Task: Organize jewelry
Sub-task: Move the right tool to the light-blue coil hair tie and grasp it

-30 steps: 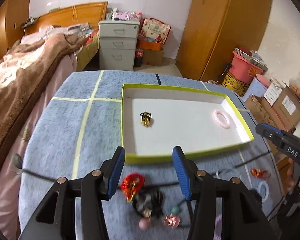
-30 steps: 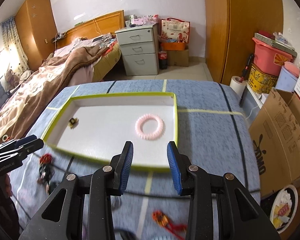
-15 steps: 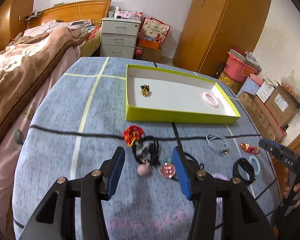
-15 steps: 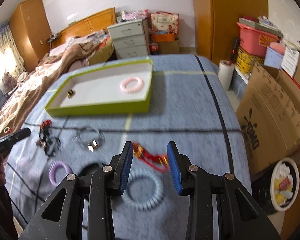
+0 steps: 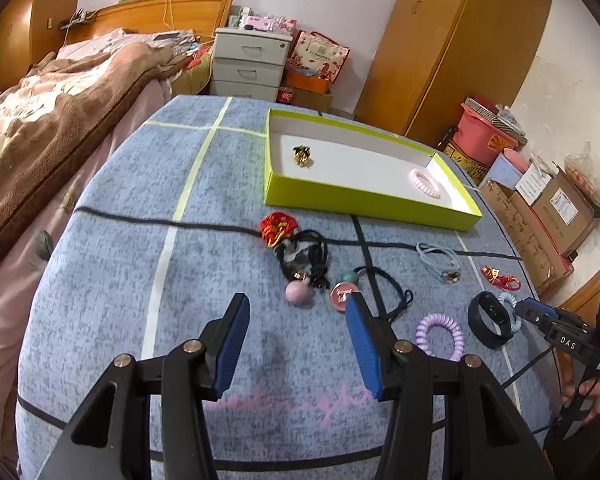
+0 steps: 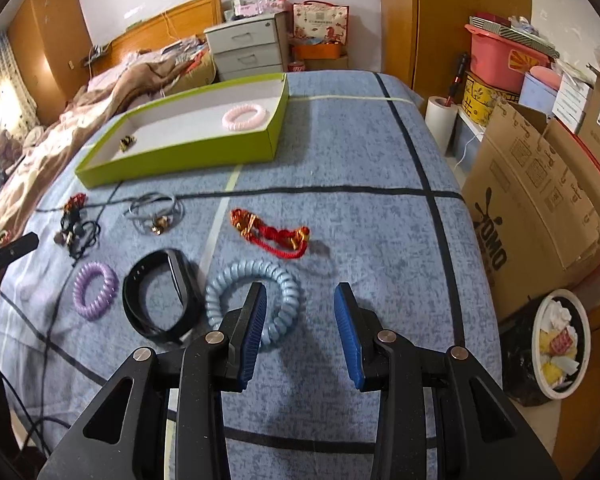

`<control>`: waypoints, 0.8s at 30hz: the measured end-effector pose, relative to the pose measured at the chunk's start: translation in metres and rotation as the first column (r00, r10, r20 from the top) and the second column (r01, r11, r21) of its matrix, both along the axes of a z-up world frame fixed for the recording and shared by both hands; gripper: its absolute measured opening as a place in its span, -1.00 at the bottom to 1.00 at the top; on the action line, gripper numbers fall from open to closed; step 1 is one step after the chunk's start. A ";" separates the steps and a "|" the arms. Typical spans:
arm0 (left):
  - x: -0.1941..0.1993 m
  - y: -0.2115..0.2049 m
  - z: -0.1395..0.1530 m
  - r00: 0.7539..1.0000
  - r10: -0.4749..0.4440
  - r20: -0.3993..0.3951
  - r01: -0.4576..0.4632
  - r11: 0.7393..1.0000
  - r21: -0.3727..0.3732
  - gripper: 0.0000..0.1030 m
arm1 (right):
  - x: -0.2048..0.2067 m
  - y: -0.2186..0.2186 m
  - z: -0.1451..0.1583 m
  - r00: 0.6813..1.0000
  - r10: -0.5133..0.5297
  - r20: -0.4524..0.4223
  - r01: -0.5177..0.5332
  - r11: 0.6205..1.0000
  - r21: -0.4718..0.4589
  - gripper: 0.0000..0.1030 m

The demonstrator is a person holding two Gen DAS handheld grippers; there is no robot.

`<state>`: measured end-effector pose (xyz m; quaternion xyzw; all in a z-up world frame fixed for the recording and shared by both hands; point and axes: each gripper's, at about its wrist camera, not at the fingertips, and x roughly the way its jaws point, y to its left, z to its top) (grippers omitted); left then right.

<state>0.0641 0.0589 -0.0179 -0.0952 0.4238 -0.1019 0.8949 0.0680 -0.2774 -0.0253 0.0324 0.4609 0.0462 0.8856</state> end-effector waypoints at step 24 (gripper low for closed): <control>0.002 0.002 -0.010 0.999 -0.003 -0.032 0.002 1.000 -0.008 0.01 | -0.007 0.007 0.001 1.000 0.002 0.021 -0.001 0.998 -0.070 -0.81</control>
